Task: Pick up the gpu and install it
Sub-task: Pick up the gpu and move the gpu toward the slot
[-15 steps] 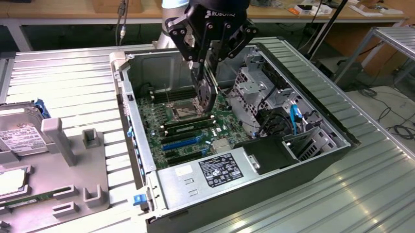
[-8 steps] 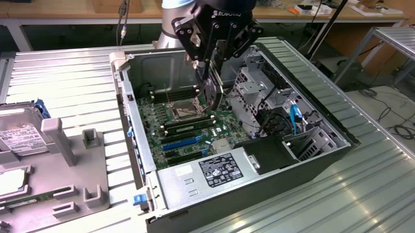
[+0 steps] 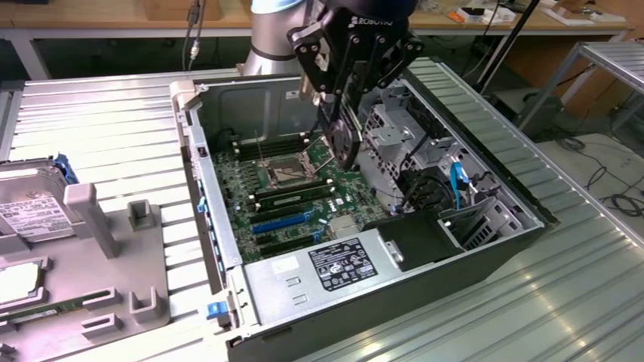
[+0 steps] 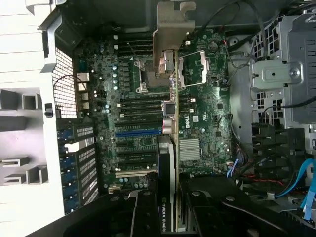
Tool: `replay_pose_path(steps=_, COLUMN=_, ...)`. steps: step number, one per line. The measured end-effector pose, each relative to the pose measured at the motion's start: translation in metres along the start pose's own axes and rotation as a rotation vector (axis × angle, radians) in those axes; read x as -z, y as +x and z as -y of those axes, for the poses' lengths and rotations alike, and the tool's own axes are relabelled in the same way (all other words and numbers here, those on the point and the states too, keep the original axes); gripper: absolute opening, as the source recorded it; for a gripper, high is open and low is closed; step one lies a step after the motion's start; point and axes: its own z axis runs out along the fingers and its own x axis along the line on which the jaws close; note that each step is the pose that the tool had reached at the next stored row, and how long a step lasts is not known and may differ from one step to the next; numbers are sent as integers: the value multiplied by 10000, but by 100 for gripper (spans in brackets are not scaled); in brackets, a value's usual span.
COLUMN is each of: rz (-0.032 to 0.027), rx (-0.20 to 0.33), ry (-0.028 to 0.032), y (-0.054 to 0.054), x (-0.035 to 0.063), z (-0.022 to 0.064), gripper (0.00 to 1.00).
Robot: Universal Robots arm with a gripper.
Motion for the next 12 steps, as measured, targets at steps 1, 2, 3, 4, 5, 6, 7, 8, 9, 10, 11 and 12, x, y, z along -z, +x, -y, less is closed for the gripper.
replay_pose_path(steps=1, rz=0, rx=1, ry=1, y=-34, x=-1, z=-3, gripper=27)
replay_pose_path(steps=2, rz=0, rx=1, ry=1, y=-59, x=-1, z=-5, gripper=27)
replay_pose_path(steps=3, rz=0, rx=1, ry=0, y=-83, x=-2, z=-6, gripper=27)
replay_pose_path(steps=4, rz=0, rx=0, ry=1, y=-105, x=-3, z=-8, gripper=27)
replay_pose_path(steps=5, rz=0, rx=-1, ry=0, y=-127, x=-4, z=-10, gripper=27)
replay_pose_path(steps=6, rz=0, rx=0, ry=1, y=-155, x=-4, z=-12, gripper=27)
replay_pose_path(steps=7, rz=0, rx=0, ry=0, y=-176, x=-5, z=-13, gripper=27)
replay_pose_path(steps=8, rz=0, rx=1, ry=0, y=-218, x=-6, z=-16, gripper=27)
replay_pose_path(steps=9, rz=0, rx=1, ry=0, y=-260, x=-7, z=-20, gripper=27)
replay_pose_path(steps=10, rz=0, rx=0, ry=0, y=-309, x=-9, z=-24, gripper=27)
replay_pose_path(steps=11, rz=0, rx=0, ry=0, y=-341, x=-10, z=-26, gripper=27)
replay_pose_path(steps=12, rz=0, rx=1, ry=0, y=-374, x=-11, z=-29, gripper=27)
